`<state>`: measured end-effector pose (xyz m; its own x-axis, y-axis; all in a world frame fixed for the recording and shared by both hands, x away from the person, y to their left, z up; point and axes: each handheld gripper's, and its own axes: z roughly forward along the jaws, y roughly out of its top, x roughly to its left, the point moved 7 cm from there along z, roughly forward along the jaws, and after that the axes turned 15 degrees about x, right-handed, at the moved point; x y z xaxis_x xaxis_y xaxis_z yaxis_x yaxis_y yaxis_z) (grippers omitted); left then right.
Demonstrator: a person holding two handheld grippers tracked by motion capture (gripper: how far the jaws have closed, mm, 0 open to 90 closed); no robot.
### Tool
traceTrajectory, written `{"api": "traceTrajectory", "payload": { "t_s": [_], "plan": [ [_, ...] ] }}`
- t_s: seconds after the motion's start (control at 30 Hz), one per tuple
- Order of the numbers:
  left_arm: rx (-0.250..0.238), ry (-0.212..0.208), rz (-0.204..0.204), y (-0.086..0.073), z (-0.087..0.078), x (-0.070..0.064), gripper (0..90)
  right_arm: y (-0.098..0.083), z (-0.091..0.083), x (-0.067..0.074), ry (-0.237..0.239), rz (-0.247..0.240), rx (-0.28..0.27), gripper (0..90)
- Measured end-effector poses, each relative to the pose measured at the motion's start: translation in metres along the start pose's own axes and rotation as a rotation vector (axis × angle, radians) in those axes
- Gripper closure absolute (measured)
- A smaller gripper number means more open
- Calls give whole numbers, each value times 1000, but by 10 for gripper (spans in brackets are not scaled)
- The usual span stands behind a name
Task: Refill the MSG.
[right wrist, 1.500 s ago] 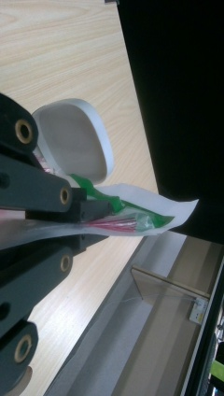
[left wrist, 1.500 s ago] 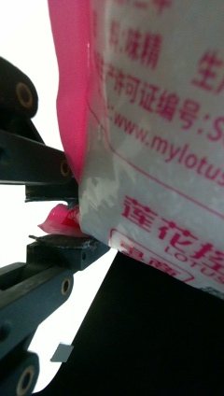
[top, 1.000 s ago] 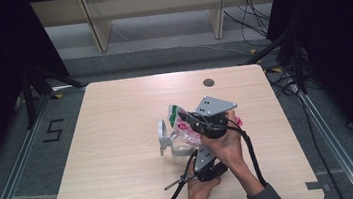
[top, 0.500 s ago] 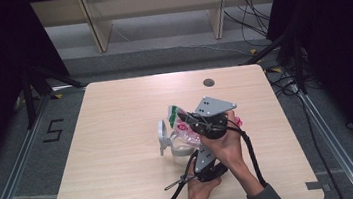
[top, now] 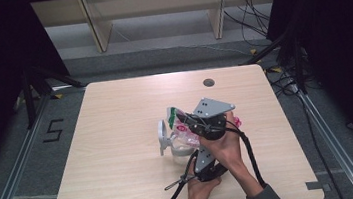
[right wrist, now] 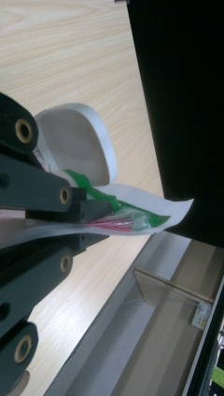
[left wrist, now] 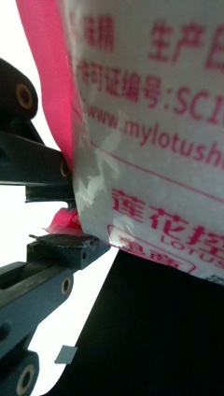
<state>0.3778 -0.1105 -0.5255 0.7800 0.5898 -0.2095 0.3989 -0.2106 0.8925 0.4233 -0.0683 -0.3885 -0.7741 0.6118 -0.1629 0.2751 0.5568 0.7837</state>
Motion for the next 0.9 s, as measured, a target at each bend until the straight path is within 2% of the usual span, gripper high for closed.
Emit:
{"api": "traceTrajectory", "payload": {
  "t_s": [0.03, 0.07, 0.1, 0.13, 0.2, 0.23, 0.27, 0.33, 0.37, 0.47, 0.5, 0.67, 0.7, 0.73, 0.8, 0.87, 0.9],
  "plan": [
    [-2, -2, -2, 0, 0, 0, 745, -1, 0, 2, 22, 1, 16, 900],
    [0, 7, -6, 1, -1, 0, 746, -1, 0, 1, 18, 0, 10, 900],
    [-5, 5, -4, 2, -1, 0, 746, 0, -1, 2, 18, 19, 5, 900],
    [-4, -1, 0, 2, -1, 0, 746, 2, -2, 1, 4, 3, -10, 900],
    [-4, 3, -5, 2, -1, 0, 746, 1, -2, 3, 18, -7, 6, 900],
    [-8, -4, -3, 2, 0, 0, 746, 1, 0, 2, 7, -9, 2, 900],
    [5, 5, -4, 1, -1, 0, 746, 1, 1, 3, 12, -10, 1, 900],
    [-16, -7, 1, 2, 0, 0, 746, 1, 0, 3, 17, -4, 1, 900],
    [-6, -6, 2, 1, -1, 0, 746, 0, -1, 3, 26, 4, 12, 900],
    [-13, -6, 1, 2, 0, 0, 746, 1, 0, 0, -5, -1, -5, 900],
    [-16, -9, 1, 2, 0, 0, 746, 1, -1, 2, 14, -4, 0, 900],
    [5, 4, -1, 1, -2, 0, 746, 0, 0, 4, 21, 12, 8, 900],
    [-14, -6, 0, 2, -1, 0, 746, 0, -1, 4, 13, 12, 4, 900],
    [-12, -5, -1, 2, -1, 0, 746, 1, -1, 1, -6, -9, -8, 900],
    [-9, -9, -1, 2, -1, -1, 746, 0, -1, 3, 27, 12, 4, 900],
    [-1, -1, -6, 3, -2, -1, 747, 1, -2, 4, 29, 10, 3, 900],
    [-4, -1, -6, 3, -2, -1, 747, 2, -2, 2, -3, -3, -8, 900]
  ]
}}
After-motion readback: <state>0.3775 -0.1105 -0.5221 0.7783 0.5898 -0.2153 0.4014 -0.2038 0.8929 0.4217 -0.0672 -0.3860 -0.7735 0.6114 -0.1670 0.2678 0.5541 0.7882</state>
